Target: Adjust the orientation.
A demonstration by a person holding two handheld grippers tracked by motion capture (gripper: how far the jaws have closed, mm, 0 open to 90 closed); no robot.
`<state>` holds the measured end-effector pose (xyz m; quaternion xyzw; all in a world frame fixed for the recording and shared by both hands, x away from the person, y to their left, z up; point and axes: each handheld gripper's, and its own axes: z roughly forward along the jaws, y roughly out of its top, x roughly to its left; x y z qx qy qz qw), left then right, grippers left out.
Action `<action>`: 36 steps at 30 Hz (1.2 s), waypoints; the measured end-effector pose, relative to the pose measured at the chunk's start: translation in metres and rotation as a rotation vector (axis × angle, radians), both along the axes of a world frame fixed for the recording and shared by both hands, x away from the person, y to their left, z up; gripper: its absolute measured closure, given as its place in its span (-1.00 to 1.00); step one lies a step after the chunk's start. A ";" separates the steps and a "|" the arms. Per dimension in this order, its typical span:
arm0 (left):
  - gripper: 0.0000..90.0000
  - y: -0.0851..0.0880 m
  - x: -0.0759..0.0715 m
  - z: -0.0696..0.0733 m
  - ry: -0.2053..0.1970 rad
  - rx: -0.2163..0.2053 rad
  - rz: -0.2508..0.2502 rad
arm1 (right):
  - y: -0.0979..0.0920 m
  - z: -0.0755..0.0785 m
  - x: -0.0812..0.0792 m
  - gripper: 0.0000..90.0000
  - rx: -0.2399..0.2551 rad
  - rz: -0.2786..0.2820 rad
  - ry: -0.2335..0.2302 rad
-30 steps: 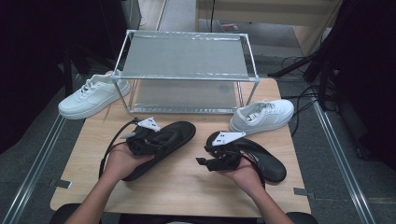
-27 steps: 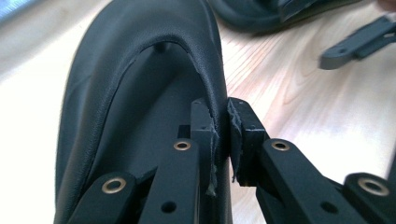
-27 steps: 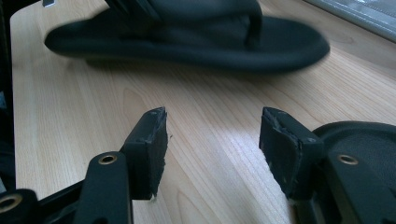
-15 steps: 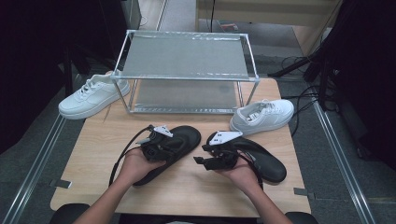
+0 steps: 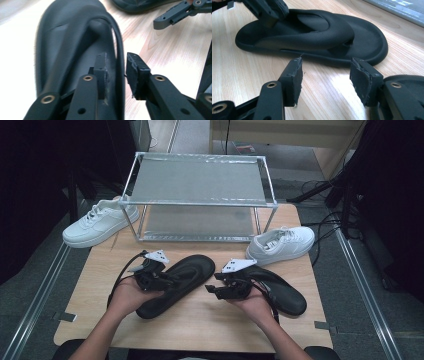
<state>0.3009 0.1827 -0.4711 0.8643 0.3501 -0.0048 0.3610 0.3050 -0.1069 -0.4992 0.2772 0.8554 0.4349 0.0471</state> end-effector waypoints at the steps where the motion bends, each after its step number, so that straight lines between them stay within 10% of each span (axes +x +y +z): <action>1: 0.71 0.005 0.001 0.001 -0.007 -0.005 0.000 | 0.001 0.000 0.000 0.02 0.001 -0.001 0.001; 10: 1.00 0.037 0.014 -0.006 -0.013 0.017 0.051 | 0.014 0.001 0.004 0.10 0.013 -0.003 -0.016; 22: 1.00 0.059 0.026 -0.029 -0.023 0.030 0.070 | 0.037 -0.002 -0.003 1.00 -0.023 0.081 -0.049; 36: 1.00 0.058 0.027 -0.037 -0.006 0.029 0.090 | 0.052 -0.008 -0.001 1.00 0.004 0.079 -0.009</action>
